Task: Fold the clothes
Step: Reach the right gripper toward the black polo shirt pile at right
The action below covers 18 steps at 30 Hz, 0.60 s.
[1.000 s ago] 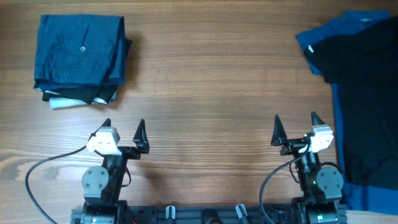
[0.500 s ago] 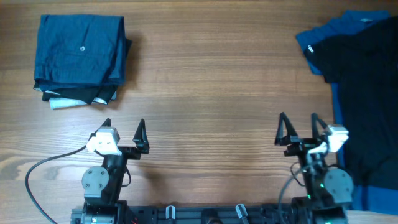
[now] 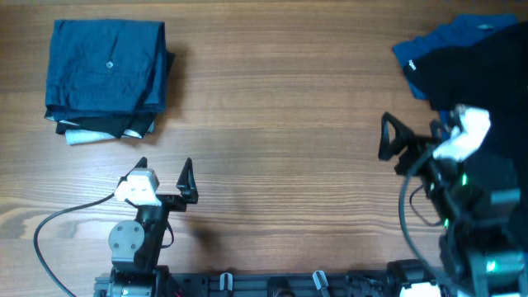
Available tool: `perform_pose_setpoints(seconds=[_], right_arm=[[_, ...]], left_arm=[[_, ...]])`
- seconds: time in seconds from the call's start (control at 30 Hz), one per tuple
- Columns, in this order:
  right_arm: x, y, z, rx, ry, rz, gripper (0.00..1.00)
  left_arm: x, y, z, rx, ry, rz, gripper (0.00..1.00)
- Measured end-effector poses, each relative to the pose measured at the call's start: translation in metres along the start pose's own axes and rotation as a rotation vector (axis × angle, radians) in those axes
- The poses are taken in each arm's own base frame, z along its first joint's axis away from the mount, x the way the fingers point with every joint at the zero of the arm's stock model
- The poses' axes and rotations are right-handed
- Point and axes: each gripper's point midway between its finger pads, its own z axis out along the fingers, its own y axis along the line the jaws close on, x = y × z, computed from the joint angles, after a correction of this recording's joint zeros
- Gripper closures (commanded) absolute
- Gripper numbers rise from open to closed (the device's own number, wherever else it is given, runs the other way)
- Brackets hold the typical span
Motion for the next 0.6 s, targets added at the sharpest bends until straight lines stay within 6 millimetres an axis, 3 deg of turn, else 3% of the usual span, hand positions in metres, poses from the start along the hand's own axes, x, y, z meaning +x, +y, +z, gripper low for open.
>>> perform_pose_setpoints(seconds=[0.17,0.33,0.6], right_arm=[[-0.008,0.0,0.04,0.036,0.131,-0.111,0.0],[0.022,-0.012,0.081,0.063,0.278,-0.225,0.02],[0.025,-0.04,0.106,0.2,0.3,-0.33,0.0]], left_arm=[[0.0,0.0,0.0,0.0,0.0,0.0,0.0],[0.0,0.0,0.0,0.0,0.0,0.0,0.0],[0.0,0.0,0.0,0.0,0.0,0.0,0.0]])
